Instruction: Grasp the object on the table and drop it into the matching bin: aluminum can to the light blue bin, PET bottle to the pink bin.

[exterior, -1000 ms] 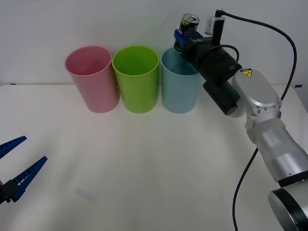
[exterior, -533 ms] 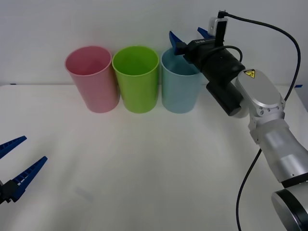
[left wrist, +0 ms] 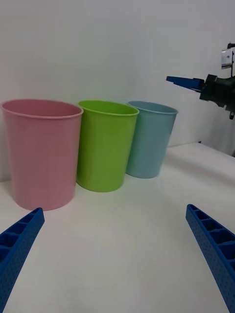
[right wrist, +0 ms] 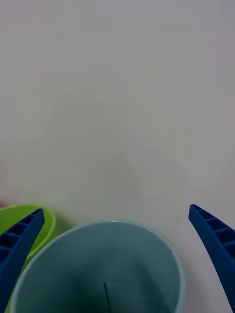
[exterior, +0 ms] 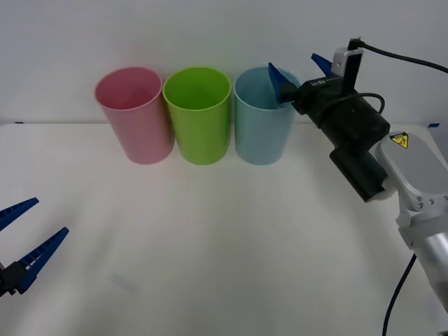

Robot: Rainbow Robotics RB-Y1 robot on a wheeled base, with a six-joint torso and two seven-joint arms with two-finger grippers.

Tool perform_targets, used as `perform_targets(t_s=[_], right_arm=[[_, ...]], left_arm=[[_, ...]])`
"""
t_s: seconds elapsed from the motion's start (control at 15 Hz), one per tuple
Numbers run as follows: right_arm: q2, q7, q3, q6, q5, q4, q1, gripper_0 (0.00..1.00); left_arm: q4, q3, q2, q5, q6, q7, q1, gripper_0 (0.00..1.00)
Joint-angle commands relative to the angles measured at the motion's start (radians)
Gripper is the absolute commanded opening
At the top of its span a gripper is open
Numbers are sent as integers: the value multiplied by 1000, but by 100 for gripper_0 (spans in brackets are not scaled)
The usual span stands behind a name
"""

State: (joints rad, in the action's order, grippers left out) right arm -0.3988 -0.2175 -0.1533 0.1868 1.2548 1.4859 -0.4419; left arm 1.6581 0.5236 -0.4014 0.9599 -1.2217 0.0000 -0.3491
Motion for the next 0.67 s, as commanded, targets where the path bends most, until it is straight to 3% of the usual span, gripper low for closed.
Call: perform_targets(t_s=[0.07,0.33,0.67], right_arm=[[-66,6,0,0,-17,131,140,100],[-130,32,43,23,-32,260,327,100],[-126,89,156,226,-51,269,463,100]], left_arm=[[0,0,0,0,0,0,0,100],[0,0,0,0,0,0,0,100],[0,0,0,0,0,0,0,100]])
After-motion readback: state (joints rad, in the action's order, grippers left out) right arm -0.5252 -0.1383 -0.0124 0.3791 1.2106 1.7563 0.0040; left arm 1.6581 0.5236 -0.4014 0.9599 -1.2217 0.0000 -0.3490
